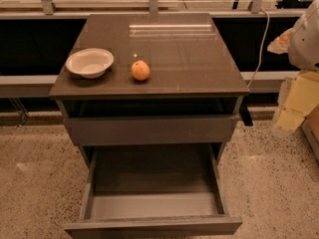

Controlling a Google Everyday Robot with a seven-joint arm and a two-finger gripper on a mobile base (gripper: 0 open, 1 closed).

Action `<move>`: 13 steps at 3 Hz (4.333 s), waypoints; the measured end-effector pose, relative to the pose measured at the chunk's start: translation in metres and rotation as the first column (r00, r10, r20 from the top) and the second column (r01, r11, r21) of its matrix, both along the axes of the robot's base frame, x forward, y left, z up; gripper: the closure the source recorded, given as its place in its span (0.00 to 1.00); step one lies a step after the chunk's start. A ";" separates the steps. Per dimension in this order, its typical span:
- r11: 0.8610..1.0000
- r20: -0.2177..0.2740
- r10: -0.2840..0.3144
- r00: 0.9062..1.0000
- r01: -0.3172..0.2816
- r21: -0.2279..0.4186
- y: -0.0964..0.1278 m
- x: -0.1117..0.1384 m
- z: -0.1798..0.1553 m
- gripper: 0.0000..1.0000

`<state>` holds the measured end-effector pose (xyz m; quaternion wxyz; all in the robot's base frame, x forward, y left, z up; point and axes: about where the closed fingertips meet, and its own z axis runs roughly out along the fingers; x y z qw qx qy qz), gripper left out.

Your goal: Close middle drawer

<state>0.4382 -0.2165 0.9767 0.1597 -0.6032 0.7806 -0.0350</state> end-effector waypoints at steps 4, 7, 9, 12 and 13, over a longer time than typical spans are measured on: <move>0.927 0.074 0.204 0.976 -0.217 0.306 0.132 0.028 -0.136 0.00; 0.824 0.080 0.151 0.985 -0.171 0.540 0.220 0.059 -0.324 0.00; 0.817 0.071 0.161 0.984 -0.173 0.549 0.224 0.051 -0.353 0.00; 0.803 0.094 0.348 0.933 -0.349 0.484 0.223 0.016 -0.458 0.00; 0.814 0.049 0.371 0.927 -0.350 0.463 0.226 0.007 -0.477 0.00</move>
Offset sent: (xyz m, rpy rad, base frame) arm 0.0855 0.0520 -0.0718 0.2860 -0.0489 -0.0066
